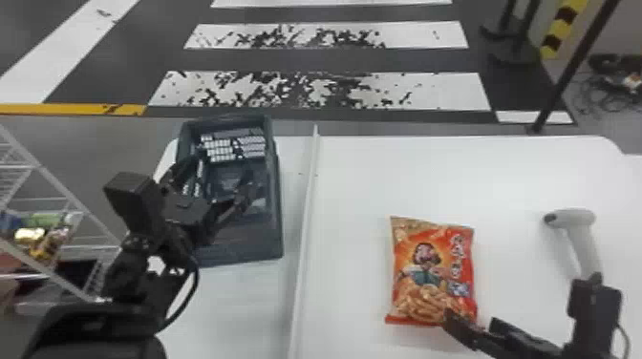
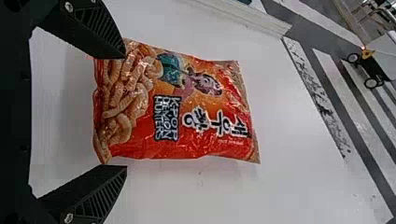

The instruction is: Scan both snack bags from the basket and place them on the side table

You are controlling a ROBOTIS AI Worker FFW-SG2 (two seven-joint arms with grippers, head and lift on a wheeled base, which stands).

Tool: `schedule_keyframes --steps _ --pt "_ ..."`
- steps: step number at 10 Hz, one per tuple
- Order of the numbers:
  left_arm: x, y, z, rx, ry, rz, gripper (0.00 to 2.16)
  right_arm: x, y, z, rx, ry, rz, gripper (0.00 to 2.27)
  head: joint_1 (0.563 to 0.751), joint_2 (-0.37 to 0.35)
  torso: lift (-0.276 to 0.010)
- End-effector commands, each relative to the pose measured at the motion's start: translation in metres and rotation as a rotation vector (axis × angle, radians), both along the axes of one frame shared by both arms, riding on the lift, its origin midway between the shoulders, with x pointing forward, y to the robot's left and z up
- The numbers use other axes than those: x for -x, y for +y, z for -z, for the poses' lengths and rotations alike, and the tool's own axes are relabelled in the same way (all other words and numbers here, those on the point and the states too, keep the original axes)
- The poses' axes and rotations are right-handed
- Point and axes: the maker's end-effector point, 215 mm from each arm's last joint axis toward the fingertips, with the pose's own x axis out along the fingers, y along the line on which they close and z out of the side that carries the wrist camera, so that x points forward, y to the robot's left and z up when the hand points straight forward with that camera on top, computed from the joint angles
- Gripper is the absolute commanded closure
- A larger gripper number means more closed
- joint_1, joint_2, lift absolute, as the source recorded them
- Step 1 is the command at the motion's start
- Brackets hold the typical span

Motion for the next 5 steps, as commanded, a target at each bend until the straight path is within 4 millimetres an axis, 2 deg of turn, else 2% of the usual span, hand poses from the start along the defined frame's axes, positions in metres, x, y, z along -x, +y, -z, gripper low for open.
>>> schedule_keyframes --steps 1,5 --pt "0.001 -0.002 0.002 0.003 0.004 0.007 0.10 -0.003 0.002 0.009 -0.021 0.029 -0.009 0.09 0.695 0.093 -0.075" --pt "0.002 -0.005 0.007 0.006 0.014 0.025 0.13 -0.025 -0.005 0.020 -0.026 0.029 -0.017 0.08 0.695 0.085 -0.075"
